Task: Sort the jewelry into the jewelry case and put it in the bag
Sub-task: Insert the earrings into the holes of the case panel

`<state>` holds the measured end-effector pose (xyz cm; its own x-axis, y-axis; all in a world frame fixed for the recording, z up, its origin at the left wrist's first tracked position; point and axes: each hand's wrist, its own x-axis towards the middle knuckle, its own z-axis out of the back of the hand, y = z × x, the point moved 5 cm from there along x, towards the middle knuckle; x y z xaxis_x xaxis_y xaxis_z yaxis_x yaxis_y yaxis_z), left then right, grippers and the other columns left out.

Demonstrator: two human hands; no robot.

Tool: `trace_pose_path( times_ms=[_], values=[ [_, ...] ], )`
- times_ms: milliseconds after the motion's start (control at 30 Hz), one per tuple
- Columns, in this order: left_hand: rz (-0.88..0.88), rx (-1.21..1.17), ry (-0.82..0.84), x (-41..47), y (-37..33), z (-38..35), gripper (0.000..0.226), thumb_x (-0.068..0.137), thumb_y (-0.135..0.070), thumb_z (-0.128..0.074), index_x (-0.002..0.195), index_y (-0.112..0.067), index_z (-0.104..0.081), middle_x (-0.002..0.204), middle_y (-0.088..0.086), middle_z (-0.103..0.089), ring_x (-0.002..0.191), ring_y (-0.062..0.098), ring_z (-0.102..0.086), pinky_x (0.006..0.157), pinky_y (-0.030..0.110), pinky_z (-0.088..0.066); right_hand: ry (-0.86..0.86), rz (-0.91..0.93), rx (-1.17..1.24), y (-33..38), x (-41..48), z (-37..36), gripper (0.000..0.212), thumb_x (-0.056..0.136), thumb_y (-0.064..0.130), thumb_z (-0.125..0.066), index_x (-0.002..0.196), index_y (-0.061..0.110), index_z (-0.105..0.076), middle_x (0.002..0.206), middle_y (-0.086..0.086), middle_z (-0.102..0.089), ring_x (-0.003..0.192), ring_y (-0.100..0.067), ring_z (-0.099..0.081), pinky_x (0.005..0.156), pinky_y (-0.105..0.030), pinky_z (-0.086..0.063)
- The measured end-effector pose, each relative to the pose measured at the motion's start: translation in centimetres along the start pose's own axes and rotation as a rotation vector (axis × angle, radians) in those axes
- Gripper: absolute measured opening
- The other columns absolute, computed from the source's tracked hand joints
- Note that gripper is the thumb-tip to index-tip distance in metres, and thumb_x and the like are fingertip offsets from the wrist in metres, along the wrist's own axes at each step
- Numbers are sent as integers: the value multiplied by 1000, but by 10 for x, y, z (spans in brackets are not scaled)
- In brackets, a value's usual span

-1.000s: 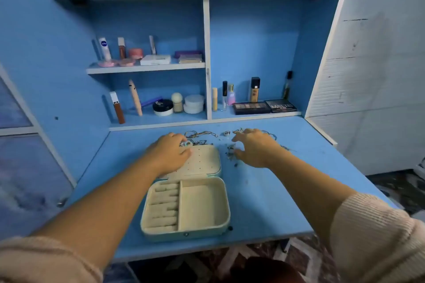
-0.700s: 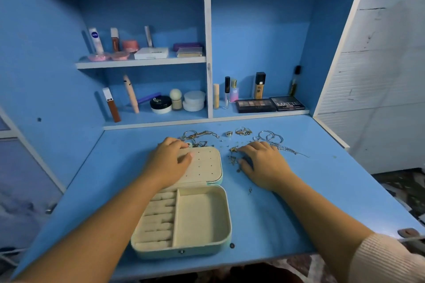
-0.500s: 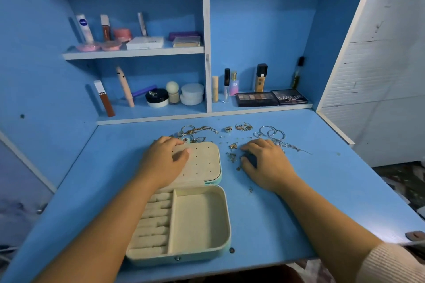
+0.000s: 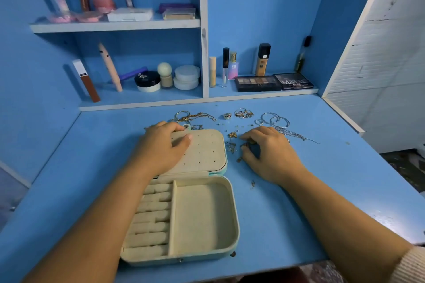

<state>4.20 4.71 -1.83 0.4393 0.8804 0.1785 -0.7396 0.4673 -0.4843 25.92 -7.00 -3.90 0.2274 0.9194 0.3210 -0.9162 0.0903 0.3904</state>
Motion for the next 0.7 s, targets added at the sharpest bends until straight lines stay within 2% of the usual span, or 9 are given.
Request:
trace_pose_path(
  times_ms=[100,233,367,533,700],
  values=[
    [10,-104,-87,-2,4,3,26,89,-40,-62,110,-25,-66,110,-6,-60,98,10,-53,87,28,-42,-39,24,-58,0,1,4,39,78,42,-52,109,22,-67,101,5,-62,101,-23,-53,91,-36,-40],
    [103,-355,-219,-5,16,16,15,91,-25,-61,103,-24,-69,106,-5,-66,91,10,-58,83,24,-41,-29,47,-93,-1,-2,13,44,72,43,-55,109,25,-68,114,7,-59,111,-21,-45,90,-30,-28],
    [102,-317,-191,-6,20,15,16,93,-23,-56,102,-24,-70,97,-5,-64,76,1,-53,70,21,-39,-48,85,-110,-3,-3,15,28,81,37,-64,105,25,-72,113,4,-61,109,-24,-47,87,-34,-32],
    [114,-278,-195,-7,20,15,18,94,-21,-54,102,-24,-70,102,-4,-63,75,-1,-51,64,13,-35,-44,119,-86,1,1,11,11,84,31,-69,94,29,-74,103,7,-63,98,-22,-46,84,-38,-38],
    [131,-256,-223,-10,17,13,16,94,-20,-55,99,-24,-70,102,-6,-60,73,-3,-51,63,11,-34,-77,159,-105,3,2,10,6,83,24,-72,87,25,-75,94,5,-66,94,-25,-48,78,-35,-34]
  ],
)
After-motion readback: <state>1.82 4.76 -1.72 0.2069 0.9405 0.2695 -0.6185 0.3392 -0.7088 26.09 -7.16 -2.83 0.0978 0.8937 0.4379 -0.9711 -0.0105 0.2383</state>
